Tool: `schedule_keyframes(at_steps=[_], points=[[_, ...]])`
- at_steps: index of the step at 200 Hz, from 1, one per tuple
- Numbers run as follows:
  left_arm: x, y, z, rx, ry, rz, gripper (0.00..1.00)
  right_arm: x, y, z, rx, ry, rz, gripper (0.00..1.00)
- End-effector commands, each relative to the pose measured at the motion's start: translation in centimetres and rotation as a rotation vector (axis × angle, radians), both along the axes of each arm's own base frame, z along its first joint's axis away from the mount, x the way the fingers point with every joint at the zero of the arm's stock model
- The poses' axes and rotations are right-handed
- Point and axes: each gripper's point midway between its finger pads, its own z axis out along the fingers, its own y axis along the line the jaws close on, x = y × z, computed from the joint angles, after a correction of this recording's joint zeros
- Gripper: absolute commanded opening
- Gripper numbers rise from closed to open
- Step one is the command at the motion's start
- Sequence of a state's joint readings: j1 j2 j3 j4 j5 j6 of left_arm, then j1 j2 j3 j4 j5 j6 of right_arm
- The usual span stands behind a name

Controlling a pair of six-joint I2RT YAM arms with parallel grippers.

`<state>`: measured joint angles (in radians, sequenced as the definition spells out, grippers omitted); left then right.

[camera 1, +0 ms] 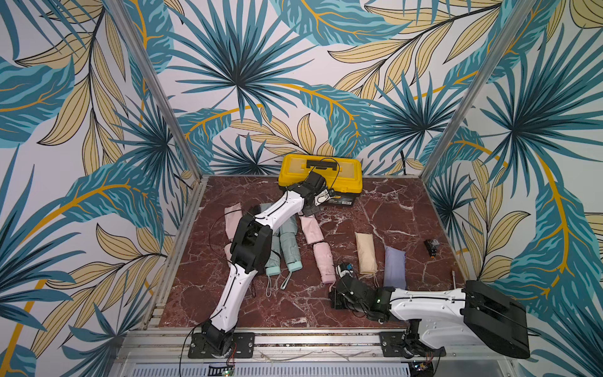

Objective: Take umbrellas out of sleeves
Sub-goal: Place the umbrella sleeve at the center of the board.

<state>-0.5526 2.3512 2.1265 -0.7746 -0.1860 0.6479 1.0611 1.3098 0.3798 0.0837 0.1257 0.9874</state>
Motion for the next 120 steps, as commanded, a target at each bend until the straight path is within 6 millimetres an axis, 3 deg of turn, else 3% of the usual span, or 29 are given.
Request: schedule_keyframes(at_steps=[1, 45, 90, 120], points=[[1.4, 0.3, 1.1, 0.026, -0.056, 0.001, 0.0, -3.6, -5.6, -5.2, -0.258, 0.155, 0.024, 0.0], [1.6, 0.5, 1.8, 0.031, -0.085, 0.002, 0.0, -3.6, -5.4, -5.3, -0.268, 0.161, 0.03, 0.0], [2.2, 0.7, 3.4, 0.034, -0.141, 0.011, 0.06, -3.6, -5.4, -5.4, -0.272, 0.163, 0.031, 0.0], [2.0, 0.8, 3.6, 0.037, -0.143, 0.007, 0.25, -3.5, -5.3, -5.5, -0.274, 0.164, 0.032, 0.0]])
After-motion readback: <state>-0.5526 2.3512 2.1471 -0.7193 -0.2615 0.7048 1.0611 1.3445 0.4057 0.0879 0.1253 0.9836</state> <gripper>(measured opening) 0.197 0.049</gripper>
